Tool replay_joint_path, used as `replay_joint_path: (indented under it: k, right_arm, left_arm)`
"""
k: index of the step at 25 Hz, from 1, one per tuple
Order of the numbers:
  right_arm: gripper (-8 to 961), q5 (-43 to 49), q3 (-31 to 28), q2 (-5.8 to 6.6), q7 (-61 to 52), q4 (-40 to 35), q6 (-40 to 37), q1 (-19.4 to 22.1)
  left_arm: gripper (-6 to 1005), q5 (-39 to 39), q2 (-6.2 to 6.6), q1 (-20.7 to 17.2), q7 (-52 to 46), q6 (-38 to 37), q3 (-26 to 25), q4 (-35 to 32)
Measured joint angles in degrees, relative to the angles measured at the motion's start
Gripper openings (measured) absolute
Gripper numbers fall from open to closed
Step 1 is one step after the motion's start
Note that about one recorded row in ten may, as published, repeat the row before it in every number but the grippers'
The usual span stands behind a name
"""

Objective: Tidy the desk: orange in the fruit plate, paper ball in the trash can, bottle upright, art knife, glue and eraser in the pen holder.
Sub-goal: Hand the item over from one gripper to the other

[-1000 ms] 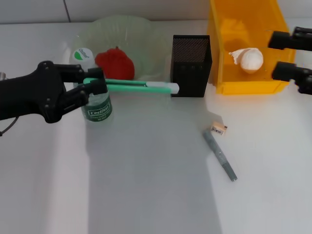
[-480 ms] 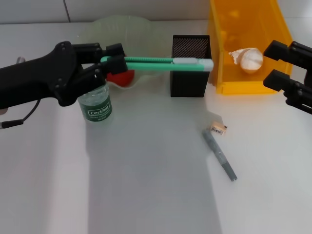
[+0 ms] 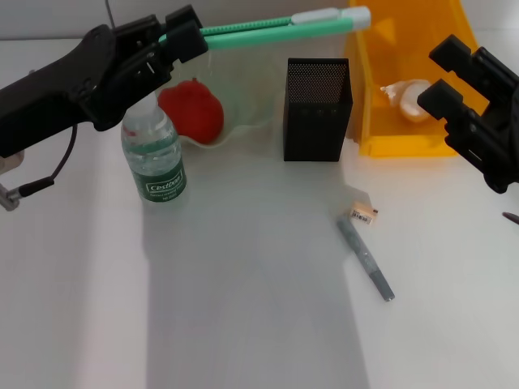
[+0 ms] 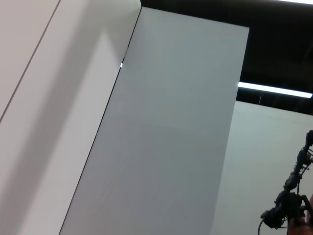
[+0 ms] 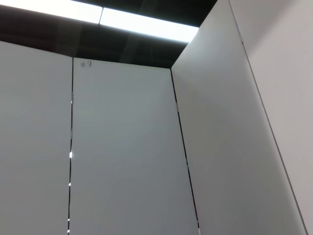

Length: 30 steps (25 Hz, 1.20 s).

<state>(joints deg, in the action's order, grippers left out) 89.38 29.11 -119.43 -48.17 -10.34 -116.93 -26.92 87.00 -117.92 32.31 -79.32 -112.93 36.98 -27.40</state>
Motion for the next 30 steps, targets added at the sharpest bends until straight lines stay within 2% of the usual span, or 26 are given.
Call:
replay_joint_path:
  k: [8, 9, 10, 14, 30]
  right_arm:
    - [573, -1.05, -1.22, -0.13, 0.99, 8.04, -0.09, -2.67]
    - [574, -1.22, -1.6, -0.17, 1.0, 9.32, -0.09, -3.15]
    - [574, -1.26, -2.41, -0.27, 1.1, 11.12, -0.09, -3.82]
    - [574, -1.26, -5.26, -0.38, 1.15, 15.52, -0.21, -5.21]
    - [573, -1.25, -6.72, -0.52, 1.44, 20.13, 0.27, -11.21]
  left_arm:
    - [203, -1.49, -0.53, 0.76, 0.48, -0.15, 0.29, 1.37]
    - [203, -2.09, -0.61, 1.0, 0.75, -0.21, 0.33, 1.94]
    - [203, -3.79, -0.71, 2.11, 2.94, -0.42, 0.39, 5.74]
    - [203, -5.47, -0.79, 2.76, 3.52, -0.47, 0.36, 7.98]
    - [203, -7.97, -1.21, 3.98, 4.69, -0.69, 0.46, 12.75]
